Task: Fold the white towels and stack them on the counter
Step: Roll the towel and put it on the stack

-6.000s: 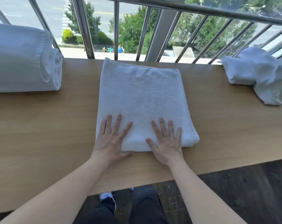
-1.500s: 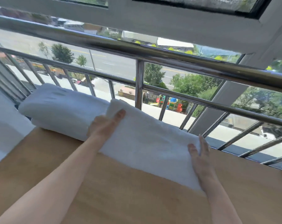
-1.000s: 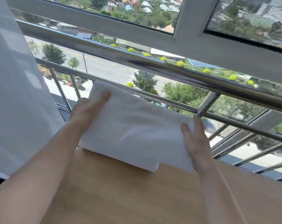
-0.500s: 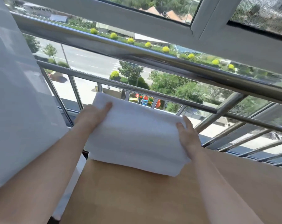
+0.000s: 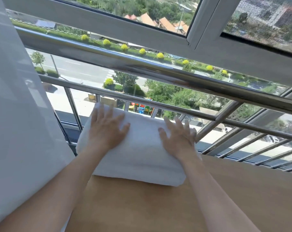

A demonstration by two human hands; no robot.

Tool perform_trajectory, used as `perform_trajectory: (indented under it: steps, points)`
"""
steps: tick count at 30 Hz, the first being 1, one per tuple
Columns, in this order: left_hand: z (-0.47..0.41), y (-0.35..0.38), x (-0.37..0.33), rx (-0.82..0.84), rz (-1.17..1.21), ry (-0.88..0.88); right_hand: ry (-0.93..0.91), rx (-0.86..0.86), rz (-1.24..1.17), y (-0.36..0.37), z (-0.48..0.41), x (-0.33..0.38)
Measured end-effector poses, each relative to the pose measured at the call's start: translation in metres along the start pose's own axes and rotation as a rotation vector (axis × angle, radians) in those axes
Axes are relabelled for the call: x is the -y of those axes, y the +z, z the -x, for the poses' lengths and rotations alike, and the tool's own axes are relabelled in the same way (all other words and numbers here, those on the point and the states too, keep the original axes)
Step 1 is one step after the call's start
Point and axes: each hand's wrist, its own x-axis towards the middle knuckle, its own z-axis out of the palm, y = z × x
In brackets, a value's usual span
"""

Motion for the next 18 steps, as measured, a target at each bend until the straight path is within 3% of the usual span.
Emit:
perform_trajectory:
  steps: [3, 12, 18]
  points:
    - [0.007, 0.010, -0.010, 0.202, -0.041, 0.133, -0.060, 0.066, -0.009, 0.018, 0.008, 0.016]
    - [0.001, 0.008, -0.007, 0.314, -0.091, 0.120, -0.080, -0.003, -0.088, 0.021, 0.017, 0.005]
    - [0.007, 0.007, -0.052, 0.369, -0.117, -0.069, -0.151, -0.038, -0.093, 0.021, 0.034, -0.011]
